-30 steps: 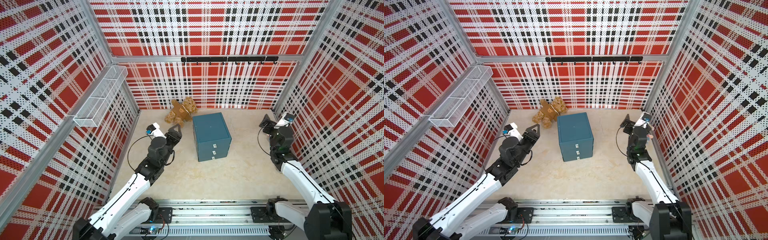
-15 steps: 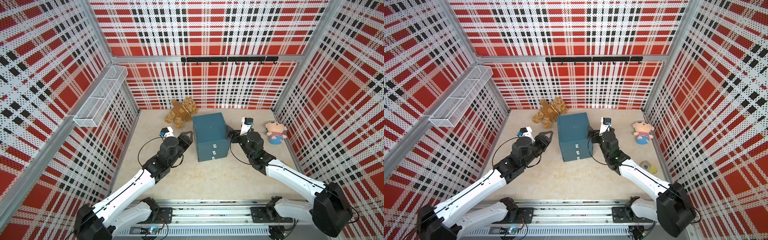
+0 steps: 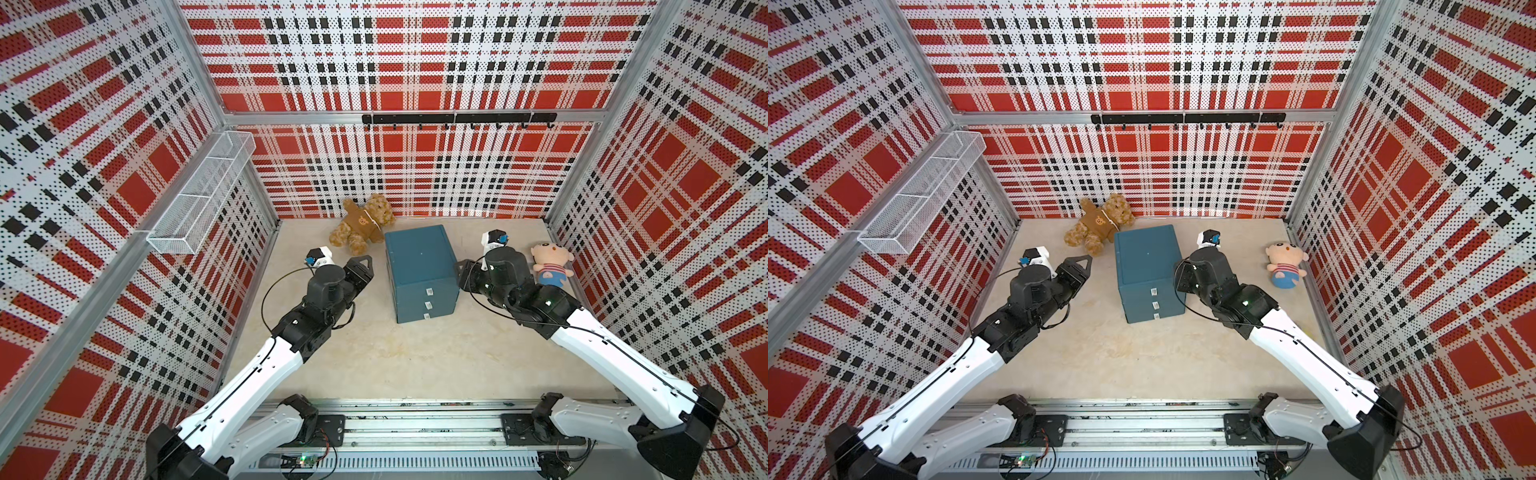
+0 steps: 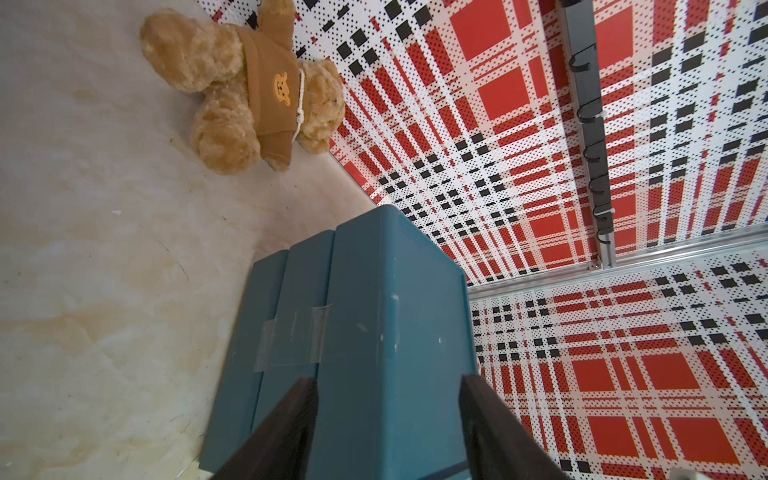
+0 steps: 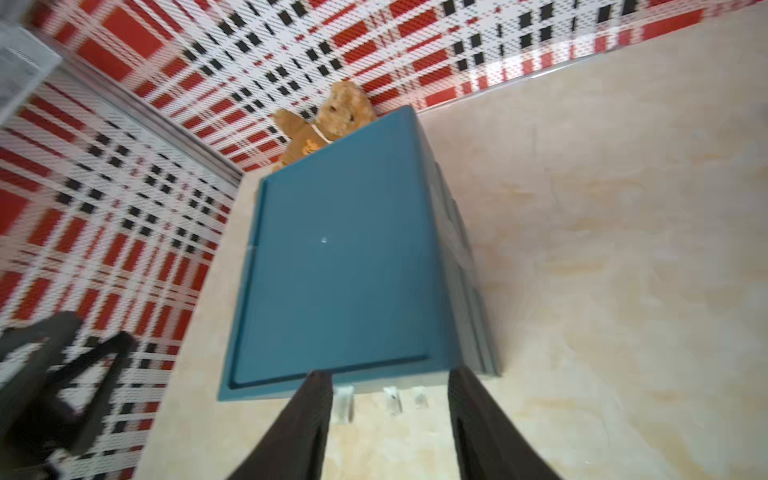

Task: Take the seed bags out of the drawer
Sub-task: Open the drawer in the storage box.

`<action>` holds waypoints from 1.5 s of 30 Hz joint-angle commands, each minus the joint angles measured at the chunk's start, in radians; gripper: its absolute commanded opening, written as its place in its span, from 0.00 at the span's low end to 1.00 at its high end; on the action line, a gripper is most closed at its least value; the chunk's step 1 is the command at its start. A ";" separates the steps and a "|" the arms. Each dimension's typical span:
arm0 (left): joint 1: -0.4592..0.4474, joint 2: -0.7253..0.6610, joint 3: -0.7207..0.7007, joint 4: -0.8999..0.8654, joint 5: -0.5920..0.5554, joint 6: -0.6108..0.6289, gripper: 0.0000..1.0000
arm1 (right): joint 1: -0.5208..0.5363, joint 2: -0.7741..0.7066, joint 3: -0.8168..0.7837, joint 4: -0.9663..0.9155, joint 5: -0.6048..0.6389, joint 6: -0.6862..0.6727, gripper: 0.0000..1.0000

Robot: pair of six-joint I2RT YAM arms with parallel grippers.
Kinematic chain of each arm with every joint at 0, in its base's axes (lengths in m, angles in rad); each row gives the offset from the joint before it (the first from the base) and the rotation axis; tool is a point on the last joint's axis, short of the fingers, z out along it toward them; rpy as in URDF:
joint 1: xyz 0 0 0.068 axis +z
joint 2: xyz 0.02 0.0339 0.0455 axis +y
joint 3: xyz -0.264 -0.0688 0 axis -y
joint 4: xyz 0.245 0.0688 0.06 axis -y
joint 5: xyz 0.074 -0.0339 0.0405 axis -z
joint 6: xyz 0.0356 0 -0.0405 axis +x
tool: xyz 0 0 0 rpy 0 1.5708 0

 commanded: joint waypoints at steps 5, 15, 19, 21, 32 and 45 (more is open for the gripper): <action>0.016 0.006 0.022 -0.029 0.009 0.084 0.62 | 0.007 -0.210 -0.180 0.046 -0.008 0.086 0.63; 0.052 -0.024 -0.037 -0.028 0.115 0.051 0.62 | 0.015 -0.094 -0.408 0.635 -0.409 0.464 0.61; 0.075 -0.033 -0.053 -0.025 0.157 0.041 0.62 | 0.015 -0.089 -0.422 0.667 -0.408 0.486 0.61; 0.081 -0.034 -0.058 -0.025 0.173 0.037 0.62 | 0.016 -0.072 -0.441 0.667 -0.408 0.486 0.61; 0.117 -0.067 -0.097 -0.024 0.228 0.028 0.61 | 0.021 -0.008 -0.462 0.740 -0.429 0.599 0.52; 0.156 -0.089 -0.118 -0.029 0.264 0.027 0.62 | 0.027 0.084 -0.461 0.824 -0.427 0.634 0.49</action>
